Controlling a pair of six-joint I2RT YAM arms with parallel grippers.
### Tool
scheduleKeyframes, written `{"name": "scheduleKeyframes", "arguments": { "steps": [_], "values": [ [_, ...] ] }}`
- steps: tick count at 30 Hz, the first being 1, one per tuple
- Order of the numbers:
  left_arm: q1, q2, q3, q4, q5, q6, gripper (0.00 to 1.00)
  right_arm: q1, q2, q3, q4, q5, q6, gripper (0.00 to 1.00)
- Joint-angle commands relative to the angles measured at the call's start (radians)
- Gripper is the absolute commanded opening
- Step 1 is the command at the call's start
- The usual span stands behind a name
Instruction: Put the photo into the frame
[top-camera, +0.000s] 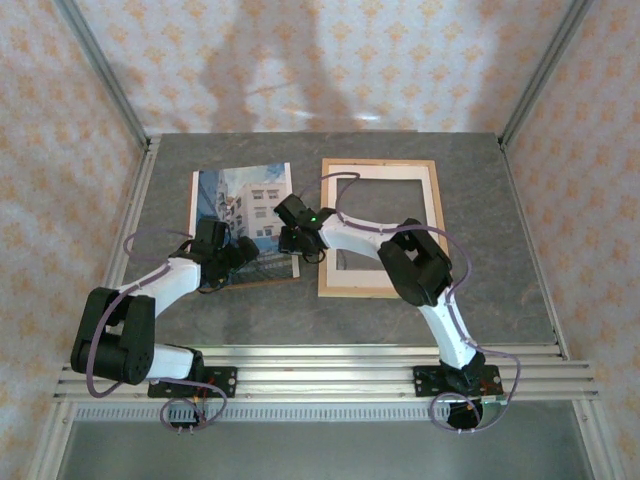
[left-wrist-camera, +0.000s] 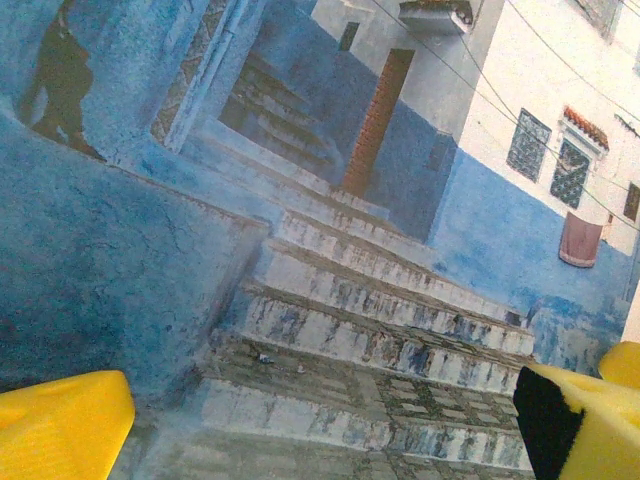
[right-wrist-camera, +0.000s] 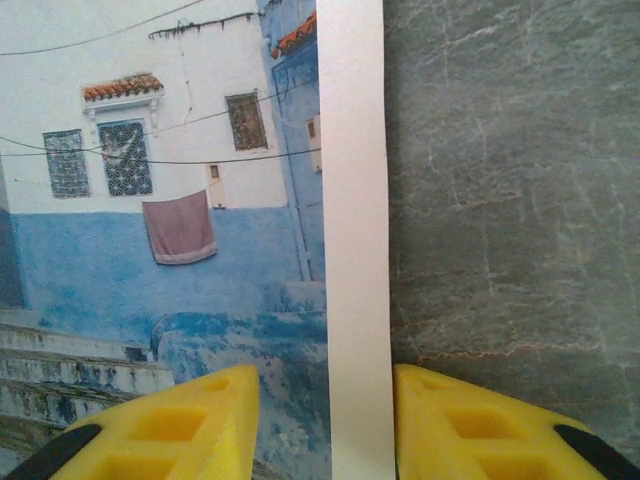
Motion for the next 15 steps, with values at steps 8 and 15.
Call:
{"name": "scheduleKeyframes", "arguments": {
  "steps": [8,15],
  "values": [
    [0.008,0.024,-0.029,-0.022,0.023,0.007,1.00,0.007,-0.144,-0.113,0.086,0.011,0.026,0.41],
    [0.008,0.026,-0.033,-0.017,0.031,0.003,1.00,0.006,-0.117,-0.119,0.104,0.010,0.046,0.41]
  ]
}}
